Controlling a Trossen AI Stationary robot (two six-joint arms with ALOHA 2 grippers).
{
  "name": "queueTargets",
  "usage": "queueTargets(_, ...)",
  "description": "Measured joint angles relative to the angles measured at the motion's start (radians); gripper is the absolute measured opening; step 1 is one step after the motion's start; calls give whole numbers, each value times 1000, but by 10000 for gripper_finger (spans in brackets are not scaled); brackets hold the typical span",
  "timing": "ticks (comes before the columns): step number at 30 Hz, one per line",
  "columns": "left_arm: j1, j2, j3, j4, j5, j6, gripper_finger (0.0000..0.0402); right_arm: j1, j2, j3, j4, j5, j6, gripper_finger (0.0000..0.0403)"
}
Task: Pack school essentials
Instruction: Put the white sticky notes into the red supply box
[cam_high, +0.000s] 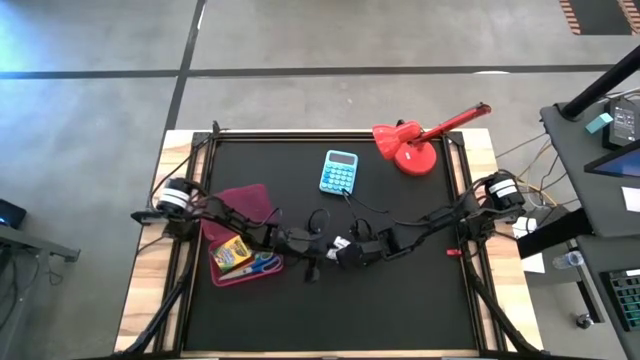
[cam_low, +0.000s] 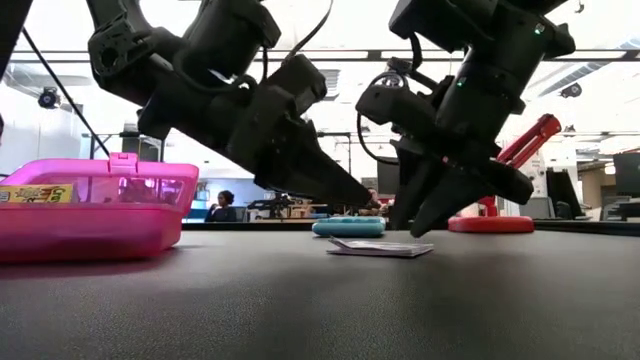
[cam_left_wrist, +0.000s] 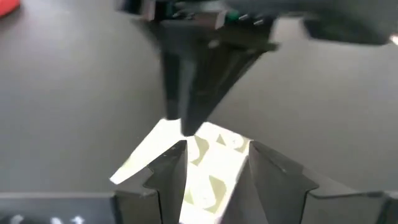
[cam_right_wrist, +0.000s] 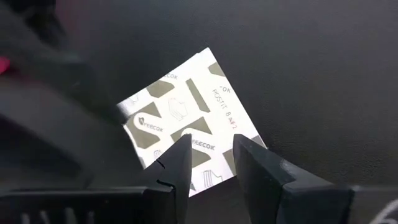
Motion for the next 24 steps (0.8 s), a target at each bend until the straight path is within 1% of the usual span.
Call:
queueTargets(2,0,8,0,-1,-26,-1,155,0,-1,0,-3,0,1,117)
queueTargets(9,0,77,0,-5,-30,-5,155,-1,-29,0,-11,2,-36,148)
queueTargets(14,0,86,1,-7,-31,-77,155,-1,-63,1,-83,4,-59,166)
queueTargets(17,2,85,2,-22,-32,-78,155,-2,-68,-5,-124,-3,-65,170)
queueTargets(19,2,83,3,-50,-32,-78,155,-6,-68,-19,-128,-29,-66,169)
queueTargets(21,1,81,4,-81,-33,-78,155,-12,-68,-40,-109,-53,-64,167)
queueTargets(24,1,80,3,-109,-34,-78,155,-17,-68,-74,-59,-57,-43,164)
